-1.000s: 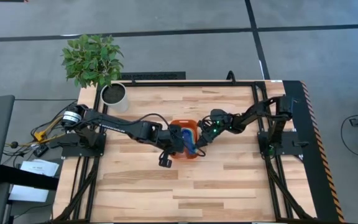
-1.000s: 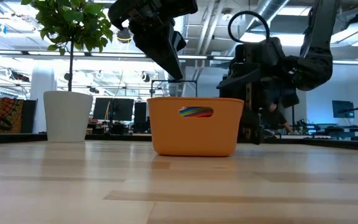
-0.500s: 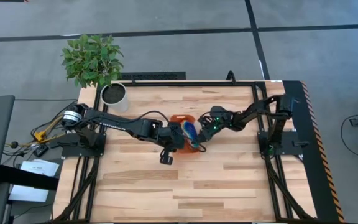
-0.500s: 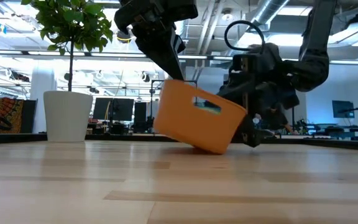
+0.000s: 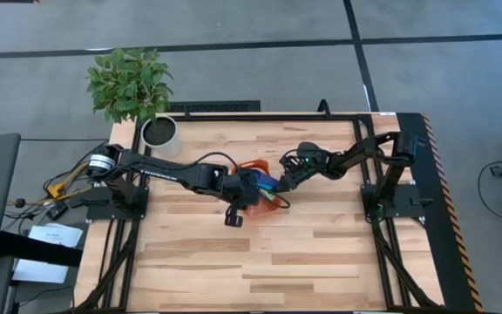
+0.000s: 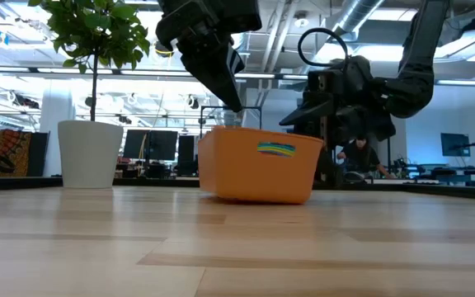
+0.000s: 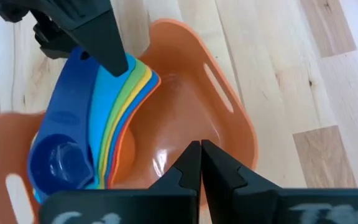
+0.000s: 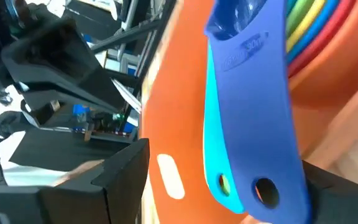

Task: Nest measuring cups in basket
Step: Put the stacked measuring cups into the orange bin

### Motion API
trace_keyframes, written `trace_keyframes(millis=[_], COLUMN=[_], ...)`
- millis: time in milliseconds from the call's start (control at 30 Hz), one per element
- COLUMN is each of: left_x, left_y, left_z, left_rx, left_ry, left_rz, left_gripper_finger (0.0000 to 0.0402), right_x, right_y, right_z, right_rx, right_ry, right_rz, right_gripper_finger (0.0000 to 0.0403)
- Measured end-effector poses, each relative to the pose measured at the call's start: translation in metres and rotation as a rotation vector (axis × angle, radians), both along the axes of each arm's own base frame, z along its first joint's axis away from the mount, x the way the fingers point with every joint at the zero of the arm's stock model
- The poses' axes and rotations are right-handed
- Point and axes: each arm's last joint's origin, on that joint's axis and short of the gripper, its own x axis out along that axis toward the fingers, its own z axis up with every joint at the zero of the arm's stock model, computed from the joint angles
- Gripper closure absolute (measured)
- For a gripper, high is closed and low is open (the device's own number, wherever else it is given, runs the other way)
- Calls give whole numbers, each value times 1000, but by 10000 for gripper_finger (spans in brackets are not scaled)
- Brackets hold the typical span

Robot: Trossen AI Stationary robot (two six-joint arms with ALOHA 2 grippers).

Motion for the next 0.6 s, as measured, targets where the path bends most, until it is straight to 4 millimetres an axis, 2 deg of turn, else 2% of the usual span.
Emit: trace_keyframes(millis=[200, 433, 600], left_x=[-2, -1, -1], left_y=[0, 0, 0], left_z=[-1, -1, -1], left_rx=[1, -1, -1], left_ry=[20, 20, 20], left_rz=[1, 4, 4], left_gripper_finger=[401, 401, 401], right_x=[-1, -3, -11], right_y=[1, 1, 2], right_z=[-1, 17, 25], right_rx=[-22, -53, -129], right_ry=[6, -43, 18], right_rz=[14, 9, -28], right_gripper_finger=[104, 104, 104])
